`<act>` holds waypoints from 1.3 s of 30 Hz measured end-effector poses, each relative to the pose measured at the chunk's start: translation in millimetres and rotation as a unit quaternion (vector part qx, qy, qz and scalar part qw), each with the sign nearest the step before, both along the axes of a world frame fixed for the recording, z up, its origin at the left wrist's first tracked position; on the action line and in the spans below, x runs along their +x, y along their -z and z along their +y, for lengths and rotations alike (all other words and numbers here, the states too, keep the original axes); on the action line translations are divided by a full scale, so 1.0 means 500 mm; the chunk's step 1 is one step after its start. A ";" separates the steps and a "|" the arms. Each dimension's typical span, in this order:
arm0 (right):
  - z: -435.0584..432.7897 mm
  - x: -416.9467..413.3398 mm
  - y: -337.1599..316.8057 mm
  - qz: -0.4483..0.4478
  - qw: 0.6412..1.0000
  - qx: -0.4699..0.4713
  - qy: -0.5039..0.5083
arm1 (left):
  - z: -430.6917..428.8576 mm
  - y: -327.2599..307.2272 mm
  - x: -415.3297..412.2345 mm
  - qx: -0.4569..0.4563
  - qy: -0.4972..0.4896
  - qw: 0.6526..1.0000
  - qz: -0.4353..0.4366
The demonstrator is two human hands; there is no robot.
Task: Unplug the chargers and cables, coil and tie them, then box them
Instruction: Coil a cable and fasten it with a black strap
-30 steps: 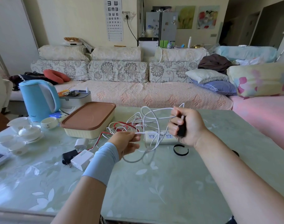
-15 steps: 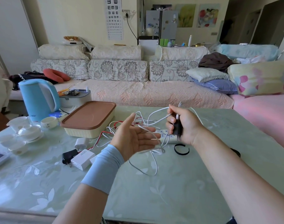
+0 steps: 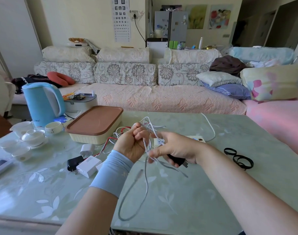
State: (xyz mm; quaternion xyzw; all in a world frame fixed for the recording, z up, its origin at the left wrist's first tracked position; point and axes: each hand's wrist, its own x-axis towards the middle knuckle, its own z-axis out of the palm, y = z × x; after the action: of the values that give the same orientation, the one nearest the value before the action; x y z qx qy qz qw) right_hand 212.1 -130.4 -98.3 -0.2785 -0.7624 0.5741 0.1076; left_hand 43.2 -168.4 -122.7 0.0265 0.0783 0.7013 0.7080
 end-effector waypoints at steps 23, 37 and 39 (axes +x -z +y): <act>0.038 0.012 0.012 0.076 0.972 0.008 0.223 | -0.024 0.014 0.036 0.011 -0.136 0.731 0.669; 0.112 0.031 0.057 -0.032 0.887 0.175 0.427 | -0.051 -0.016 -0.039 -0.019 0.004 0.841 0.540; 0.117 0.031 0.067 -0.087 0.872 0.212 0.432 | -0.058 -0.010 -0.062 0.049 0.024 0.931 0.360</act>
State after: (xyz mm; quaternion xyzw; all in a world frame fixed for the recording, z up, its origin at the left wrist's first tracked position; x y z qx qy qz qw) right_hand 227.7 -71.9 -131.8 -0.5993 -0.6761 0.2685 0.3341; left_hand 12.1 -197.2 -117.7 0.3141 0.2927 0.6302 0.6469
